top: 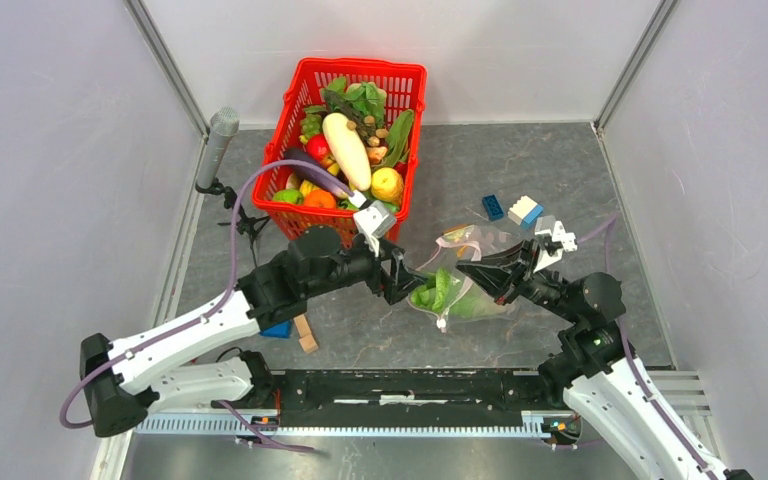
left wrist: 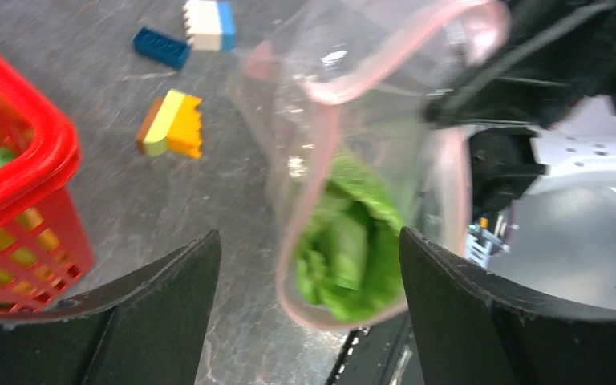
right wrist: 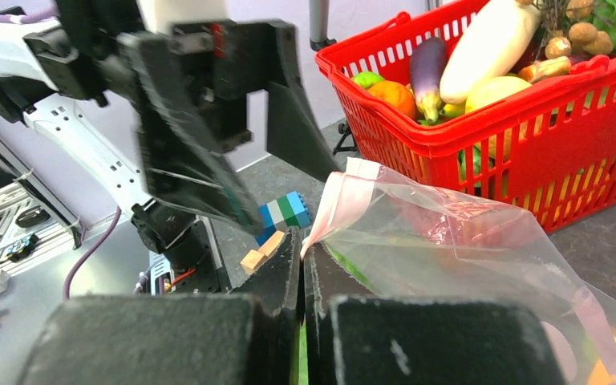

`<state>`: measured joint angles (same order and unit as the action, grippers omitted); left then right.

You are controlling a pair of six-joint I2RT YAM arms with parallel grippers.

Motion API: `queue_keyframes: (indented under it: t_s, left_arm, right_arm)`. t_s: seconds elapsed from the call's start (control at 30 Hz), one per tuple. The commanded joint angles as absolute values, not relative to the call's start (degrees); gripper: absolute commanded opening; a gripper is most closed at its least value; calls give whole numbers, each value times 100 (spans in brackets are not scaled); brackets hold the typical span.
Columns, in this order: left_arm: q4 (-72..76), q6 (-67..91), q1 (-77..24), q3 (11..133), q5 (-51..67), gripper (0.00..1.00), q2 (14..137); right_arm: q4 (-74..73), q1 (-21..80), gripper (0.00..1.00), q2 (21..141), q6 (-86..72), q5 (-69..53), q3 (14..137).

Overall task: Place the food in the zip-top bag and seal the zipper
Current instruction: Place the fake vegetable in the zipper food storage bag.

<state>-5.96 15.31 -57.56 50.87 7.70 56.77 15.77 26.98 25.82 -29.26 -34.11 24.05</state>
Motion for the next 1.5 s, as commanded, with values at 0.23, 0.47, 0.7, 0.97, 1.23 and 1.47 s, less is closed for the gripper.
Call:
queue_keyframes:
  t_s: [0.23,0.47,0.7,0.97,1.23,1.47]
  left_arm:
    - [-27,2030,-5565,4800,537,76,6235]
    - [624,2316,-5520,4664,1438,77,6136]
    - [75,2076,-5286,4600,1306,64,5814]
    - [-287,1915,-5220,4469,1123,49,5519]
    - [-518,1706,-5220,4554,1658,41,5833]
    - [-575,1615,-5219,4561,1664,50,5762]
  right_arm:
    - [1851,2699,0,2349,-2813,-3744,2533]
    - [1786,2698,0,2294,-2778,-3666,2444]
    - [1815,2698,0,2320,-2784,-3631,2413]
    - [1870,2703,0,2329,-2815,-3630,2393]
    - [1947,2699,0,2390,-2854,-3614,2391]
    - [2012,2699,0,2447,-2907,-3575,2343]
